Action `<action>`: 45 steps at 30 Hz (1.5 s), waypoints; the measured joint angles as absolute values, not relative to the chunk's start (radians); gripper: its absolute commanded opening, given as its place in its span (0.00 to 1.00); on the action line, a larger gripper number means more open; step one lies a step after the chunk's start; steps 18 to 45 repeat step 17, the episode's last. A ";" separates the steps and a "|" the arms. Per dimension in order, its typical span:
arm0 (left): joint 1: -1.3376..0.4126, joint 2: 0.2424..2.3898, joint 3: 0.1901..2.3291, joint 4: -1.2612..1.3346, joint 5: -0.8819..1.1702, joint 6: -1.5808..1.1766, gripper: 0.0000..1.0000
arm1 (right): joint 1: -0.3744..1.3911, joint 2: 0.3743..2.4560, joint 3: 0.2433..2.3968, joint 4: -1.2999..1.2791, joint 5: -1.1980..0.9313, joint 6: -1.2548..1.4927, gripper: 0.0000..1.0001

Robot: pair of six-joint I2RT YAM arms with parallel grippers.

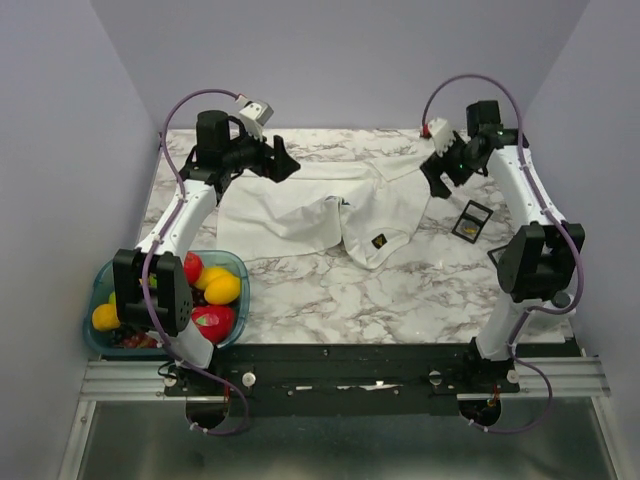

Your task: Remove the brooch from the garment

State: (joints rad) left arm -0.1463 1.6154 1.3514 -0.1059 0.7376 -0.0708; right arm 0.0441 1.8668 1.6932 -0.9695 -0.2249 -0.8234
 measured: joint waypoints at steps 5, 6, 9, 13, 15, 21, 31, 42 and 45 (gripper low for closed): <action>-0.138 1.649 1.452 -0.135 0.635 -0.035 0.99 | 0.047 1.800 1.877 -0.821 -0.381 -0.499 1.00; -0.133 1.653 1.468 -0.138 0.614 -0.031 0.99 | 0.047 1.785 1.896 -0.778 -0.383 -0.423 1.00; -0.116 1.656 1.493 -0.140 0.565 -0.026 0.99 | 0.046 1.778 1.989 -0.693 -0.348 -0.201 1.00; -0.093 1.657 1.499 -0.147 0.502 -0.027 0.99 | 0.046 1.778 2.043 -0.619 -0.283 -0.039 1.00; -0.085 1.670 1.516 -0.168 0.476 -0.030 0.99 | 0.046 1.780 2.048 -0.611 -0.253 -0.004 1.00; -0.084 1.691 1.550 -0.181 0.455 -0.032 0.99 | 0.046 1.781 2.052 -0.611 -0.233 0.005 1.00; -0.084 1.691 1.550 -0.181 0.455 -0.032 0.99 | 0.046 1.781 2.052 -0.611 -0.233 0.005 1.00; -0.084 1.691 1.550 -0.181 0.455 -0.032 0.99 | 0.046 1.781 2.052 -0.611 -0.233 0.005 1.00; -0.084 1.691 1.550 -0.181 0.455 -0.032 0.99 | 0.046 1.781 2.052 -0.611 -0.233 0.005 1.00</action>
